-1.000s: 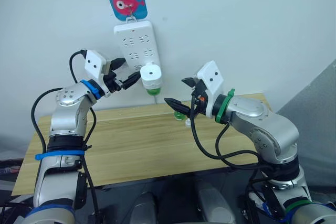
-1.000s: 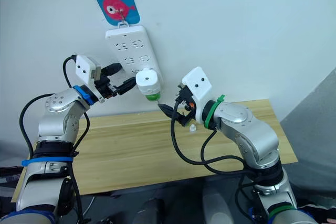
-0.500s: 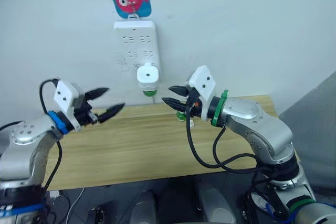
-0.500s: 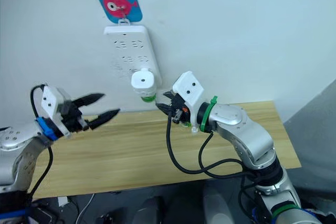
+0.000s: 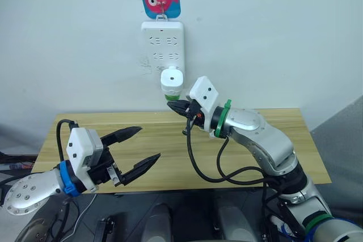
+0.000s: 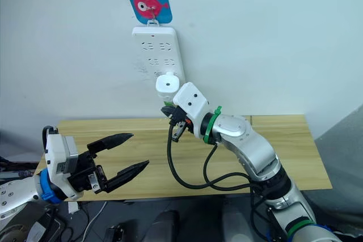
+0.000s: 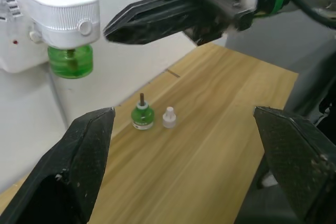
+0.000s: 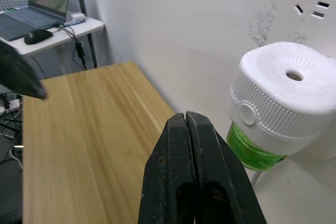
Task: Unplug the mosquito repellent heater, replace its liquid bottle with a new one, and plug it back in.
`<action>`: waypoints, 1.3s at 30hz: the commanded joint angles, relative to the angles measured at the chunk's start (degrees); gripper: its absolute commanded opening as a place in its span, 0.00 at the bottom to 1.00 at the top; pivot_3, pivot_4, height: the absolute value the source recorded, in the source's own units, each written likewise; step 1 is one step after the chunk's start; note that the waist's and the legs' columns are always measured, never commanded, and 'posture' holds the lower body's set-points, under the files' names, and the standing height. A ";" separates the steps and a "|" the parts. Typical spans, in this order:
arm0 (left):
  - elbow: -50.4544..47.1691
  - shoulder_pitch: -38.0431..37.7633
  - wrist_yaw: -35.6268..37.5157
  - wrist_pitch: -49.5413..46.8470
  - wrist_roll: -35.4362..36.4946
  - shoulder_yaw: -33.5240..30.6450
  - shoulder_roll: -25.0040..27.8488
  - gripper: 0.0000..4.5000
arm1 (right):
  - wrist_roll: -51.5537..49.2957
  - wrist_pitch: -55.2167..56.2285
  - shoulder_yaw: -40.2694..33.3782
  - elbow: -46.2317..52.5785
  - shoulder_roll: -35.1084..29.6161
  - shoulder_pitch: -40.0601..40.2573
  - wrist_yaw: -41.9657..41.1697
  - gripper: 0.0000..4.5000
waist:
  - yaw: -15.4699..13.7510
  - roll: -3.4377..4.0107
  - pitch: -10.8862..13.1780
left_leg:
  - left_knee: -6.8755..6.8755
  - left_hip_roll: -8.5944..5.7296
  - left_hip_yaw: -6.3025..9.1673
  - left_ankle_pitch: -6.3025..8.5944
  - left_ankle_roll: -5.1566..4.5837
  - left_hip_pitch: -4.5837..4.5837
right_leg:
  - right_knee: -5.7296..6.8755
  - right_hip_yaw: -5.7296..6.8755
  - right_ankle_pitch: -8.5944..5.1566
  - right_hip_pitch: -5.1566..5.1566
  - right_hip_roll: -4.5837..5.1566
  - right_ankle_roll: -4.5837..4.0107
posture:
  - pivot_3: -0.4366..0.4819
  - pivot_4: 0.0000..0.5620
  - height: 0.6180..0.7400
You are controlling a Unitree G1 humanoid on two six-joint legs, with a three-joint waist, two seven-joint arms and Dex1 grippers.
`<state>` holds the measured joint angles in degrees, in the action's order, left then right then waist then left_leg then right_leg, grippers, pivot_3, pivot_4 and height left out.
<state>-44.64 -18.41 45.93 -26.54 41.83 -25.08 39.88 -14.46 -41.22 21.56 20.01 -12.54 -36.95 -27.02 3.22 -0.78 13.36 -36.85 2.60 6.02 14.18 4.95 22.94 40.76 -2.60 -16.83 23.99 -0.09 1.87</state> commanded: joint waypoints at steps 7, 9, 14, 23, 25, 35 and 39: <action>-0.03 0.45 -0.83 2.92 -3.01 0.62 -0.11 1.00 | 3.98 2.26 -1.34 -2.96 2.95 -2.42 2.81 0.00 | -0.03 -0.01 -0.01 | 0.01 0.00 0.00 0.00 0.00 0.01 | 0.00 0.01 0.00 0.01 0.00 0.00 | 0.49 0.31 0.88; 0.29 0.89 -0.77 3.04 -3.28 0.95 -0.03 1.00 | 4.68 2.49 -1.54 -3.70 3.04 -2.46 3.21 0.00 | -0.03 -0.01 -0.01 | 0.00 0.00 0.00 0.00 0.00 0.01 | 0.00 0.01 0.00 0.00 0.00 0.00 | 0.49 0.31 0.88; 1.01 1.68 -0.67 3.27 -3.90 1.71 0.01 1.00 | 4.97 2.30 -2.79 -4.79 4.14 -2.61 4.33 0.00 | -0.01 -0.01 -0.01 | 0.01 0.00 0.00 0.00 0.00 0.01 | 0.00 0.01 0.00 0.01 0.00 0.00 | 0.48 0.31 0.88; 1.97 2.95 -0.57 3.53 -4.65 2.59 -0.05 1.00 | 6.29 2.40 -6.14 -7.32 7.04 -3.11 8.81 0.00 | -0.01 -0.01 -0.01 | -0.01 0.00 0.01 -0.01 0.01 0.00 | 0.05 0.01 0.01 0.01 -0.01 -0.01 | 0.49 0.31 0.88; 1.97 2.91 -0.55 3.54 -4.71 2.64 -0.13 1.00 | 6.21 1.79 -7.14 -7.50 7.44 -3.27 9.44 0.00 | -0.01 -0.01 -0.01 | -0.02 0.00 0.02 -0.02 0.03 0.00 | 0.08 0.02 0.01 0.01 -0.01 -0.02 | 0.49 0.31 0.88; 6.88 4.26 0.35 4.96 -6.22 2.72 0.23 1.00 | -3.15 -4.86 -5.43 4.62 1.39 -0.01 -2.68 0.00 | -0.40 -0.02 -0.03 | -0.01 0.00 0.04 -0.09 0.15 0.02 | 0.04 0.03 0.03 0.01 -0.02 -0.05 | 0.46 0.29 0.88; 12.54 5.61 3.14 7.20 -10.10 2.76 3.23 1.00 | -6.02 -6.12 -6.61 10.46 -5.65 2.03 -7.94 0.04 | -0.13 -0.03 -0.04 | 0.10 0.01 0.05 -0.09 0.15 0.02 | 0.05 0.07 0.03 0.05 -0.03 -0.07 | 0.46 0.27 0.88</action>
<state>-33.57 -12.91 47.32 -21.50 33.50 -21.61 41.78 -18.47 -47.16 16.53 26.11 -16.63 -35.05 -32.54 3.09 -0.81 13.32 -36.75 2.61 6.07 14.10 5.09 22.96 40.79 -2.53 -16.80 24.04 -0.12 1.80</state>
